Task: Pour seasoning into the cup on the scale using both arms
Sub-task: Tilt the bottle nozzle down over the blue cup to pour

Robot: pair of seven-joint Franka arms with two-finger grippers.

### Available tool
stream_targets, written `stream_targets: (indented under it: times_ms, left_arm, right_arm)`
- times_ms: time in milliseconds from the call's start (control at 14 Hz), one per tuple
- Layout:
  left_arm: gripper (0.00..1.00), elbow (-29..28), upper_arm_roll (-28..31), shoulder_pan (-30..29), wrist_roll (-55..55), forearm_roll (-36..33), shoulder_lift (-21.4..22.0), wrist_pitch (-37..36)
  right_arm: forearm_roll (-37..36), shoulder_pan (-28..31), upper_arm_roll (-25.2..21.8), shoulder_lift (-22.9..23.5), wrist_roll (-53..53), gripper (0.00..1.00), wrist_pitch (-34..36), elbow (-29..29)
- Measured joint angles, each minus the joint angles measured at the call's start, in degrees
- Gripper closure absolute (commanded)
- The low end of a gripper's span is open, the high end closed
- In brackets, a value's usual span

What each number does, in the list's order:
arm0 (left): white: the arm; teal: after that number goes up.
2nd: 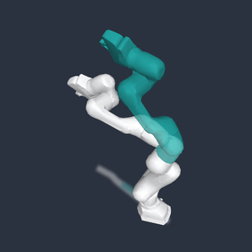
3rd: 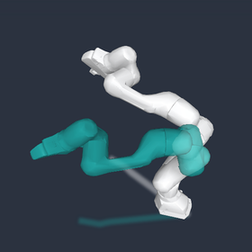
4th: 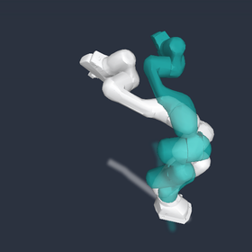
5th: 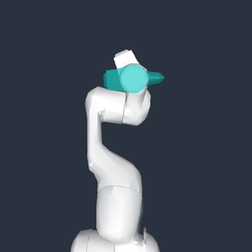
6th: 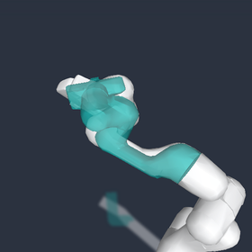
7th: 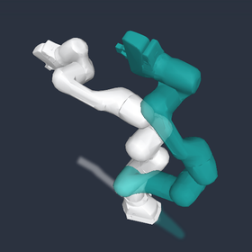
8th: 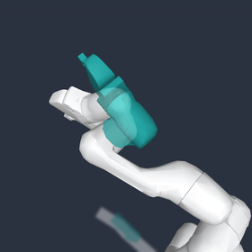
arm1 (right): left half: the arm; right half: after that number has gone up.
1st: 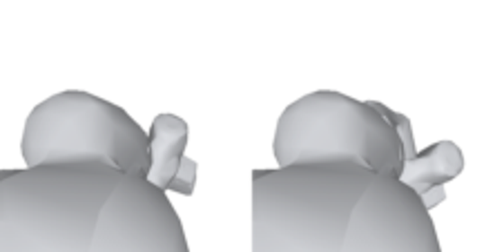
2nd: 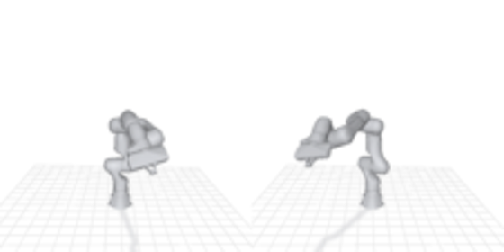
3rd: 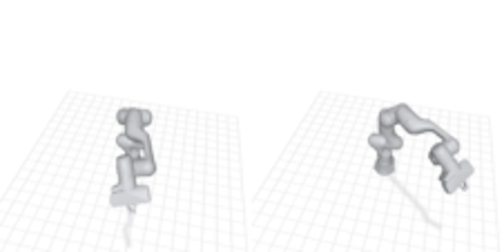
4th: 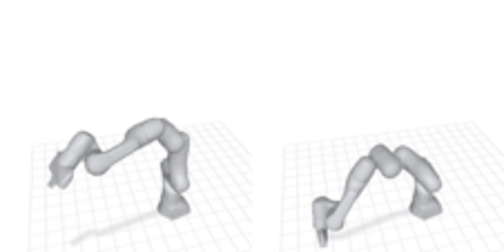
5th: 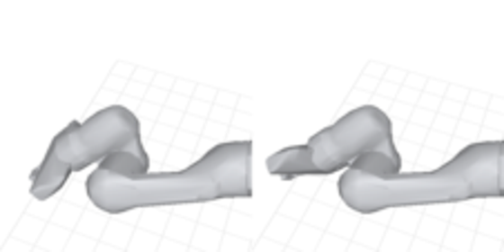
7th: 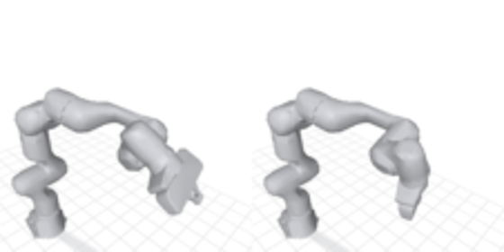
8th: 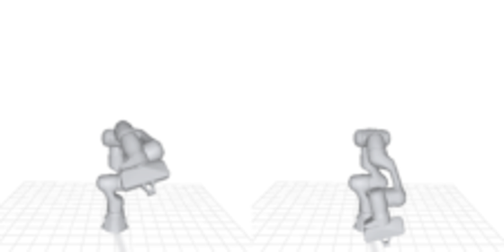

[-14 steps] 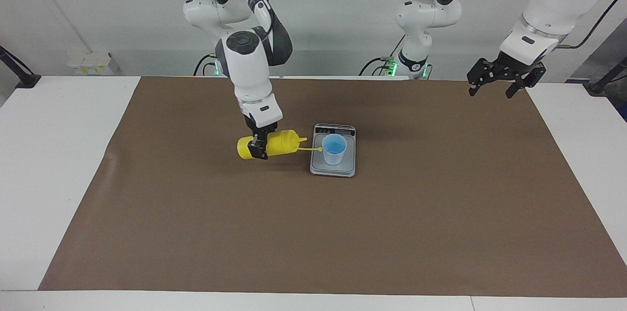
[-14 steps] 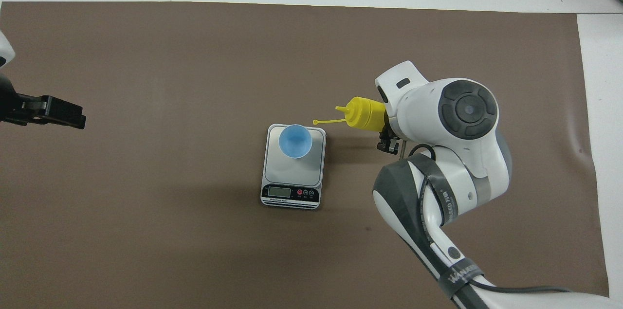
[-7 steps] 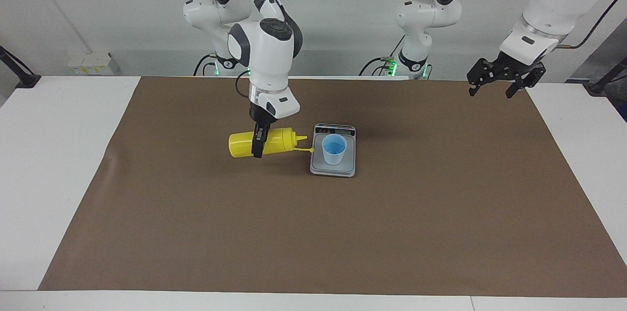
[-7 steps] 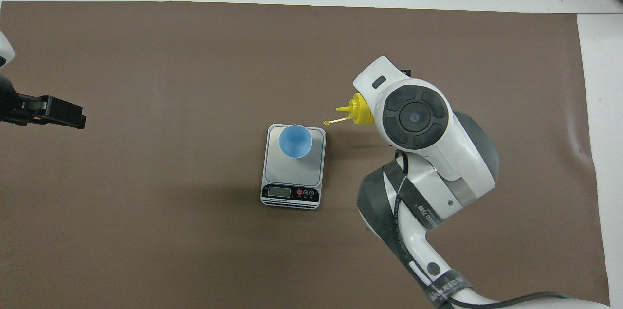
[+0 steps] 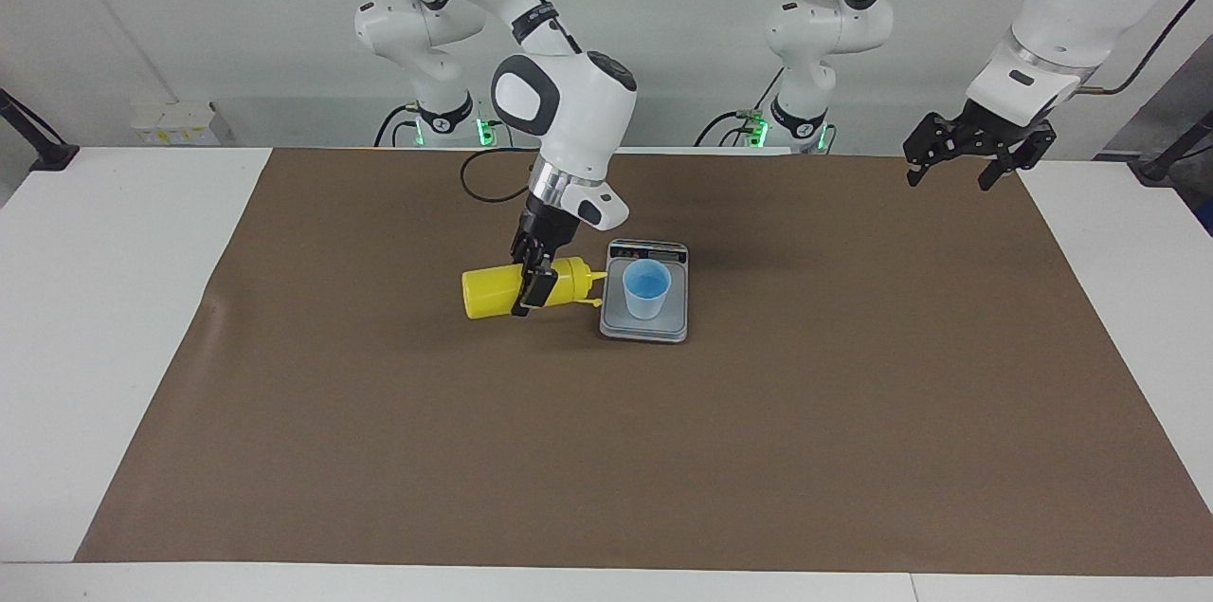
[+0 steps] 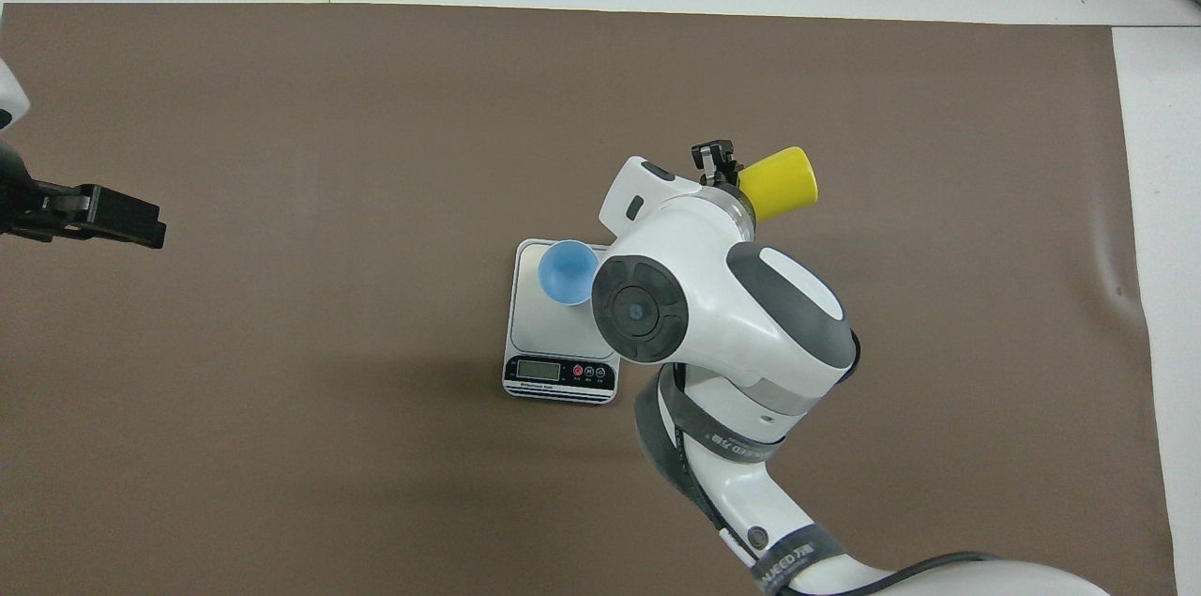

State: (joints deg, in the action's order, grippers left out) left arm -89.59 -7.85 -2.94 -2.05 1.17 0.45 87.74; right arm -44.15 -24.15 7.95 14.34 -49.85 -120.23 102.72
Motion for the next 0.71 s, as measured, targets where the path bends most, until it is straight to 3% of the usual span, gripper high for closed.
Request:
stream_targets:
  times_ms: [356,712]
  left_arm:
    - [0.00,0.0,0.0,0.0,-0.1,0.0,0.0,0.2]
    - [0.00,0.0,0.0,0.0,-0.1,0.0,0.0,0.2]
  right_arm:
    - [-10.5,-6.9,0.2,4.5,0.5,1.00,3.7,-2.1]
    - [-15.3,-8.3,0.2,5.9,0.8,1.00,5.3,-2.9]
